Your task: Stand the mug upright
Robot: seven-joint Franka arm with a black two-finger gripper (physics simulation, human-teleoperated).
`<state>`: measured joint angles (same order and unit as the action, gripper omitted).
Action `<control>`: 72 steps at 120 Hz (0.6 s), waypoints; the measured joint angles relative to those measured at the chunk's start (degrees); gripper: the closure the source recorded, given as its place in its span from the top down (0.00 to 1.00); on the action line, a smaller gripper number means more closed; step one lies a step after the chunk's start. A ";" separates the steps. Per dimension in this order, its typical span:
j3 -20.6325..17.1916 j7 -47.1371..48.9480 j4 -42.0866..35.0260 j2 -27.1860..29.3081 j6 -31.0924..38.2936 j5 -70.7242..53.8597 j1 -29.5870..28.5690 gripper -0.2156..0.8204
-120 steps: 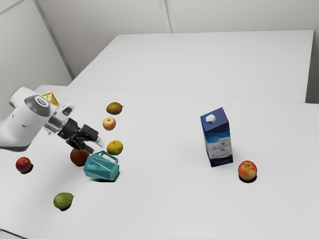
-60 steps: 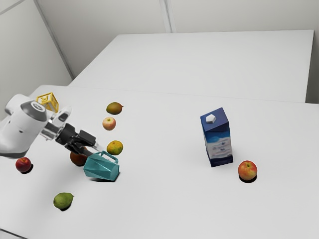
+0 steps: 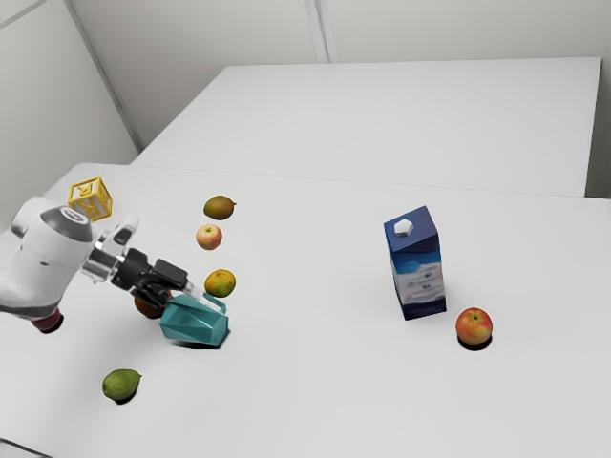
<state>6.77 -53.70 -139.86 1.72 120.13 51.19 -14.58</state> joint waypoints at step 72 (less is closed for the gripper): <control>-0.08 -4.68 -1.40 0.87 0.42 5.08 -0.35 0.14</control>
<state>6.68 -58.38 -141.26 2.59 120.55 56.27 -14.94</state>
